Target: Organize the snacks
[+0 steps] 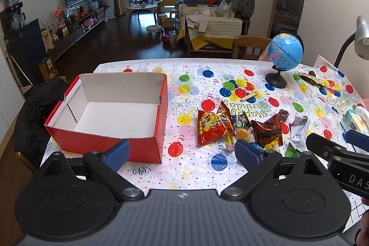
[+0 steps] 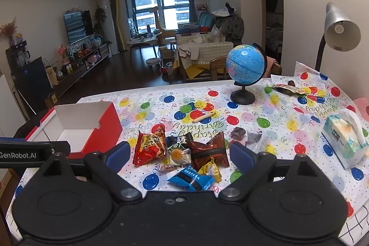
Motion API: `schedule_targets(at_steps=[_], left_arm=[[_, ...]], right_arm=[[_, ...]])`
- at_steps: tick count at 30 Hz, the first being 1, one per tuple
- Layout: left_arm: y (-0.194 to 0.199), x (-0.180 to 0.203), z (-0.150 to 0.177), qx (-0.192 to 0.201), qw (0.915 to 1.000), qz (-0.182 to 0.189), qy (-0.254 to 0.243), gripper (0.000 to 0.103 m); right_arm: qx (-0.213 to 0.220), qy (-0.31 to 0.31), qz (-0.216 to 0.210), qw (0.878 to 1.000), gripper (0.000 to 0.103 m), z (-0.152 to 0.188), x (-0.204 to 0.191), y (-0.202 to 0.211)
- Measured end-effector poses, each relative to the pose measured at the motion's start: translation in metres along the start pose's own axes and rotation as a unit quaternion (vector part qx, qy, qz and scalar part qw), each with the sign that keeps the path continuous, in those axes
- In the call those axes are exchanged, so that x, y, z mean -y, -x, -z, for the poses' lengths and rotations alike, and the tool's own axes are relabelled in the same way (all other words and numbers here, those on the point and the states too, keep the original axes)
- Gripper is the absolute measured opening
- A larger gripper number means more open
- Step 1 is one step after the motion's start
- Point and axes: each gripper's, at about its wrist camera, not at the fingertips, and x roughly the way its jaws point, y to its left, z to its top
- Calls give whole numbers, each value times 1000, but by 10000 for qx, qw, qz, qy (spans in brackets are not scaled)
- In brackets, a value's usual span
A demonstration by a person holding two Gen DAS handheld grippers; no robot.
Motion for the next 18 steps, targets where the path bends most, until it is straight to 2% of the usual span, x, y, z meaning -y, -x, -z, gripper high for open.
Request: schedule_targets(at_steps=[9,14,18], left_arm=[[3,17,1,-23,9999,-123,31,98],[-1,30,3,-125,9996,-235,-128,98],[-9,29,-2,-202,9997,-95,-72,98]], right_arm=[[-13,25,-358,9994,94,-1,15,-7],[-55,-66,-577,9983,94,3,26,-13],[-51,-164,-624,9979,94,6,30,-16]])
